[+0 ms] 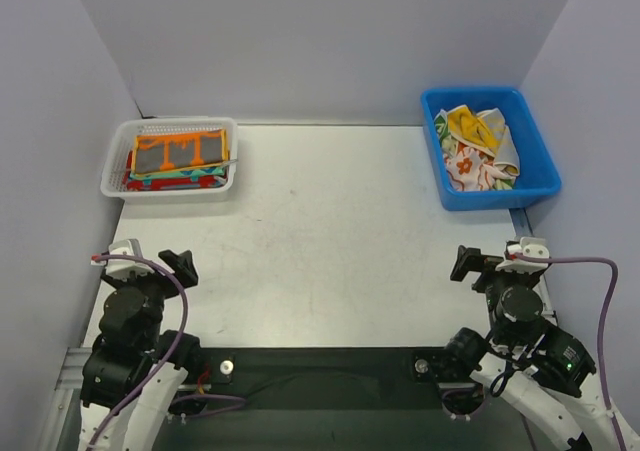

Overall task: Fold and stack the towels
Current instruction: Neatly place the folded towel into the bin

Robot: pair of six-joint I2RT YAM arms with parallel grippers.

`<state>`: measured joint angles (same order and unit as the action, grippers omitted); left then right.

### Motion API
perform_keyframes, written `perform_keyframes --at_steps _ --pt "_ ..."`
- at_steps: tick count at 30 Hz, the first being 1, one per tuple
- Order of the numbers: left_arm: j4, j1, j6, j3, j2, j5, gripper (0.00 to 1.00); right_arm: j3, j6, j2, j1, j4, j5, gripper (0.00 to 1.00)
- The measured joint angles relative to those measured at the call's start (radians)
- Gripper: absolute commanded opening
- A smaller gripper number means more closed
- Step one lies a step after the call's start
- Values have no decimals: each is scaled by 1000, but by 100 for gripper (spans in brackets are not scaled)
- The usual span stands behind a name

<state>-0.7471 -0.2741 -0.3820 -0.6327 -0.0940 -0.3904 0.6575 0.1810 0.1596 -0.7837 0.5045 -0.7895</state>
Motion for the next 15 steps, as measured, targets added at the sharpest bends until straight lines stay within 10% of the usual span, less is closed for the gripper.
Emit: perform_keyframes --at_steps 15 --pt "51 28 -8 4 26 -22 97 -4 -18 -28 0 0 2 100"
